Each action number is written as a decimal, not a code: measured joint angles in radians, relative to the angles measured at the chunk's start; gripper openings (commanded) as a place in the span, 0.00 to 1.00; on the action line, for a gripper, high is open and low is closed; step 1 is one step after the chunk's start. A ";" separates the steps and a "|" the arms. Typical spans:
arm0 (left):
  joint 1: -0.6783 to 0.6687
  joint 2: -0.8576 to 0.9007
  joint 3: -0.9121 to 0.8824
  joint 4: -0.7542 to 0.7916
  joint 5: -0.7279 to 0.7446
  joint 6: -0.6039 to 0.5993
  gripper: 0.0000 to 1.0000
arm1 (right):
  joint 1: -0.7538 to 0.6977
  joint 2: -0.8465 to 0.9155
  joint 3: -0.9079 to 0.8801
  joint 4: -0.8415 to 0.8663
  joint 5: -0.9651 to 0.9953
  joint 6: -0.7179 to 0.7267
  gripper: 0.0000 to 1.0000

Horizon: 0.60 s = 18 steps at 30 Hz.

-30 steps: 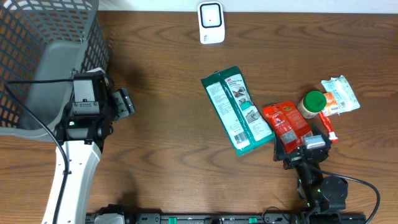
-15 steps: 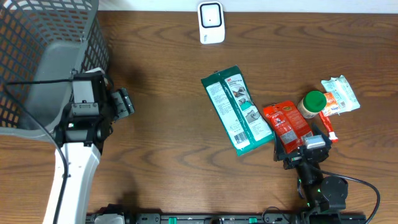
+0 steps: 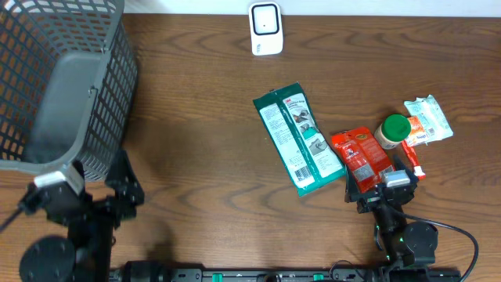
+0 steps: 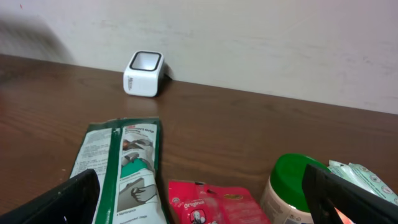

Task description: Scan the item barcode

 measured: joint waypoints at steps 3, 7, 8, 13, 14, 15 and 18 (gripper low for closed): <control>0.000 -0.084 -0.004 -0.078 -0.002 0.000 0.80 | 0.000 0.000 0.000 0.000 0.002 0.000 0.99; 0.000 -0.238 -0.067 -0.103 -0.002 0.000 0.80 | 0.000 0.000 0.000 0.000 0.002 0.000 0.99; 0.000 -0.263 -0.089 -0.106 -0.002 0.000 0.80 | 0.000 -0.001 0.000 0.000 0.002 0.000 0.99; 0.000 -0.373 -0.214 -0.068 -0.002 0.000 0.80 | 0.000 -0.001 0.000 0.000 0.002 0.000 0.99; 0.000 -0.382 -0.229 -0.055 -0.002 0.000 0.80 | 0.000 -0.001 0.000 0.000 0.002 0.000 0.99; 0.000 -0.385 -0.244 -0.026 -0.002 0.000 0.80 | 0.000 0.000 0.000 0.000 0.002 0.000 0.99; 0.000 -0.386 -0.304 0.156 0.000 -0.003 0.80 | 0.000 -0.001 0.000 -0.001 0.002 0.000 0.99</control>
